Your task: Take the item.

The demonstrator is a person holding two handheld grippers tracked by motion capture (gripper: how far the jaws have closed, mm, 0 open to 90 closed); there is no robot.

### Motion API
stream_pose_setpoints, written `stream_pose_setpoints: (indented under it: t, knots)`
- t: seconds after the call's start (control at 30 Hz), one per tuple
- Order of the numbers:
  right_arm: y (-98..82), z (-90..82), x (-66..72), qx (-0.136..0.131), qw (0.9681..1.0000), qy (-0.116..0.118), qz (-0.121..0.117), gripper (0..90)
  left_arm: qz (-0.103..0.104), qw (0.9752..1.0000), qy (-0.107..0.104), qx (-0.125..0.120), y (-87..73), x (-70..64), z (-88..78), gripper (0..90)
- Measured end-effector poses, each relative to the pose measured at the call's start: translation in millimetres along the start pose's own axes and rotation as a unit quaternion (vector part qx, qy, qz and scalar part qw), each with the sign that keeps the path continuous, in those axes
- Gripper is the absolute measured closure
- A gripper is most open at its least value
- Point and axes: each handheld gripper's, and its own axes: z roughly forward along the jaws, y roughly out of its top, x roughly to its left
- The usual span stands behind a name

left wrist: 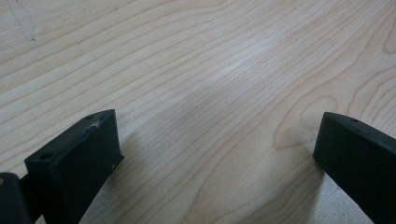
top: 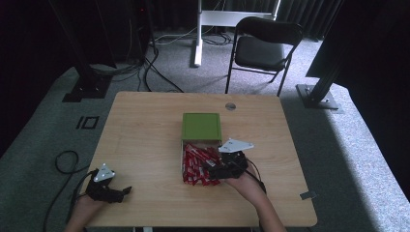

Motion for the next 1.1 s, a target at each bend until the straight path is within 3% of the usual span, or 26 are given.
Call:
stream_pose_setpoints:
  t: [0.13,0.4,0.57,0.67,0.83,0.97,1.1]
  knots:
    - [0.8,10.6,7.3,0.014,0.9998,0.012,-0.002,15.2,0.000,1.0000,0.000,0.000,0.0,0.0,0.0,1.5]
    - [-6.0,26.1,17.5,0.044,0.9985,0.021,-0.023,36.3,-0.001,1.0000,0.000,0.000,0.0,-0.1,0.0,1.5]
    - [-10.1,32.4,21.0,0.060,0.9978,0.003,-0.029,42.7,-0.001,1.0000,0.000,0.000,0.0,-0.2,0.0,1.5]
    - [-14.4,37.4,21.1,0.070,0.9974,-0.009,-0.018,51.4,-0.001,1.0000,0.000,-0.001,0.0,-0.2,0.1,1.5]
    - [-17.0,42.0,21.4,0.075,0.9970,-0.018,0.008,54.6,-0.001,1.0000,0.000,0.000,0.0,-0.2,0.0,1.5]
    - [-16.3,44.0,22.0,0.077,0.9967,-0.028,0.002,66.0,-0.001,1.0000,0.000,0.000,0.0,-0.2,0.0,1.5]
    - [-14.9,46.8,23.8,0.086,0.9957,-0.036,0.000,70.6,-0.002,1.0000,0.000,-0.001,-0.1,-0.3,0.1,1.5]
